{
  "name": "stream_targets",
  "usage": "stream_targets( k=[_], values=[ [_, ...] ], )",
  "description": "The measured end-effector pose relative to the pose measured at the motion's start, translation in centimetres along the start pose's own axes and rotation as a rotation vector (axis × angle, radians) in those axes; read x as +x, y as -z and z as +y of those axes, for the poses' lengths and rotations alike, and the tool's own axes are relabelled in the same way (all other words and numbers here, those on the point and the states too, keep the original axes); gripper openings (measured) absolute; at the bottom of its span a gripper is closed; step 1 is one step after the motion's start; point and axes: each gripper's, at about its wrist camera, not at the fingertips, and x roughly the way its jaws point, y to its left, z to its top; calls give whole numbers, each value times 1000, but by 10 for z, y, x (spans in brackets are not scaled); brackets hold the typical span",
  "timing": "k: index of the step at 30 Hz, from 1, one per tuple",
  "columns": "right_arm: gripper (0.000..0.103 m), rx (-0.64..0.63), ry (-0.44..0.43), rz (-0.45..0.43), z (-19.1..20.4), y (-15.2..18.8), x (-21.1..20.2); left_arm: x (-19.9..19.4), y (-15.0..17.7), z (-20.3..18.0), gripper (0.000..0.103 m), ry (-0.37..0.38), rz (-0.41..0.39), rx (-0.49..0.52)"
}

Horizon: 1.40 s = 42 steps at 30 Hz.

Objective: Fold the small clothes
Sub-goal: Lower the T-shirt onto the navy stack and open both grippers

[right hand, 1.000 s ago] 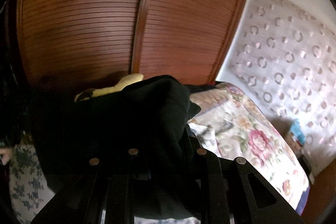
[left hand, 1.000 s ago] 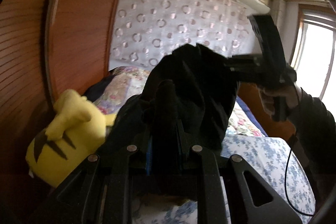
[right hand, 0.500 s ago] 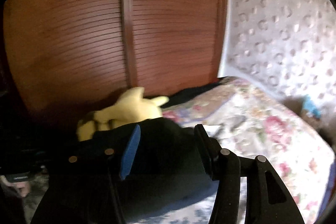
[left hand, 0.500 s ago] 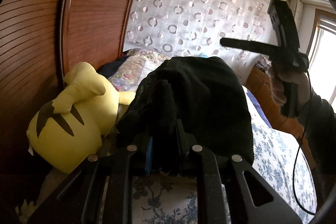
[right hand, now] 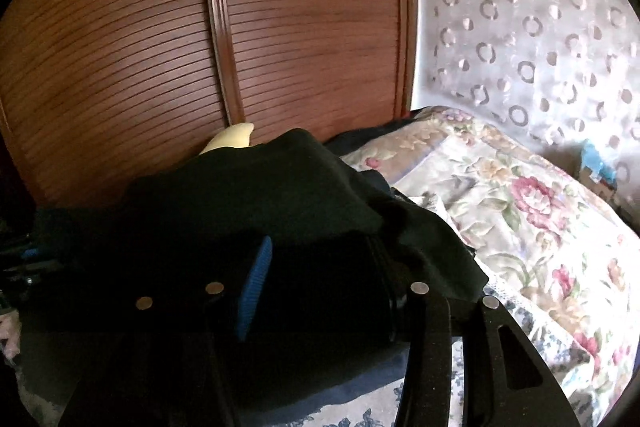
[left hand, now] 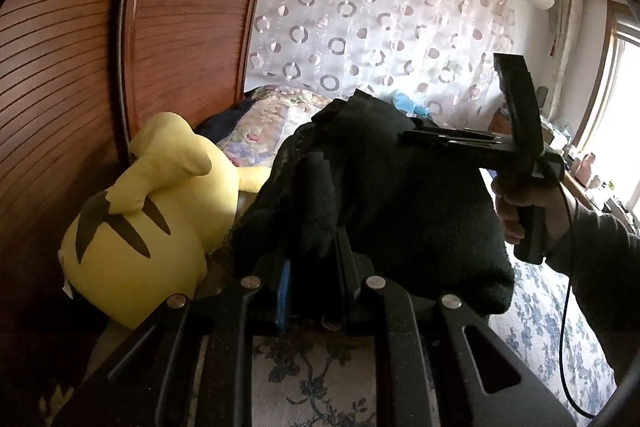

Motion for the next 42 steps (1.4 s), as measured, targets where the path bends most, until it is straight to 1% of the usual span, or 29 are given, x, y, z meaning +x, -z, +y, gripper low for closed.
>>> stream_targets(
  k=[1,3,4,5,6,7,8,10,11,12,14,17,19,20,23,27,30,35,38,40,42],
  values=[
    [48,0,10,0,3,0,0,0,0,0,22,-3,-1,1],
    [48,-7,30,2,9,3,-5,-4,-1,0,33,-21,-11,21],
    [50,-10,41,1,14,7,-10,-6,-1,0,43,-33,-19,29],
    [50,-9,49,0,18,8,-14,-9,-1,0,45,-41,-28,35],
    [50,-8,56,-3,29,15,-24,-11,-2,2,46,-41,-28,41],
    [50,-7,64,-9,37,20,-35,-12,-3,2,56,-43,-24,45],
    [51,-6,68,-13,42,22,-41,-13,-3,3,72,-45,-22,48],
    [54,-4,70,-22,51,26,-51,-19,-5,4,86,-46,-36,57],
    [57,-2,66,-25,54,27,-55,-22,-5,4,89,-65,-41,65],
    [59,1,62,-30,57,28,-58,-23,-6,2,91,-87,-43,77],
    [69,7,55,-38,63,33,-66,-25,-6,2,93,-101,-45,95],
    [77,14,55,-42,71,39,-73,-29,-5,2,93,-122,-51,106],
    [80,26,54,-42,73,43,-79,-29,-3,1,93,-144,-40,116],
    [81,31,57,-44,74,45,-82,-30,-2,0,93,-140,-39,119],
    [83,42,70,-34,80,51,-94,-34,1,-2,93,-133,-35,121],
    [83,59,104,-38,90,59,-115,-40,6,-6,93,-119,-32,124],
    [83,78,131,-46,99,68,-134,-46,11,-14,93,-138,-34,140],
    [84,105,170,-50,121,90,-168,-55,20,-30,93,-109,-27,166],
    [89,126,174,-54,134,104,-189,-60,26,-40,93,-81,-26,178],
    [91,142,199,-60,143,112,-202,-65,30,-47,93,-65,-24,190],
    [92,159,216,-66,151,119,-214,-70,35,-55,93,-43,-26,202]
  ],
)
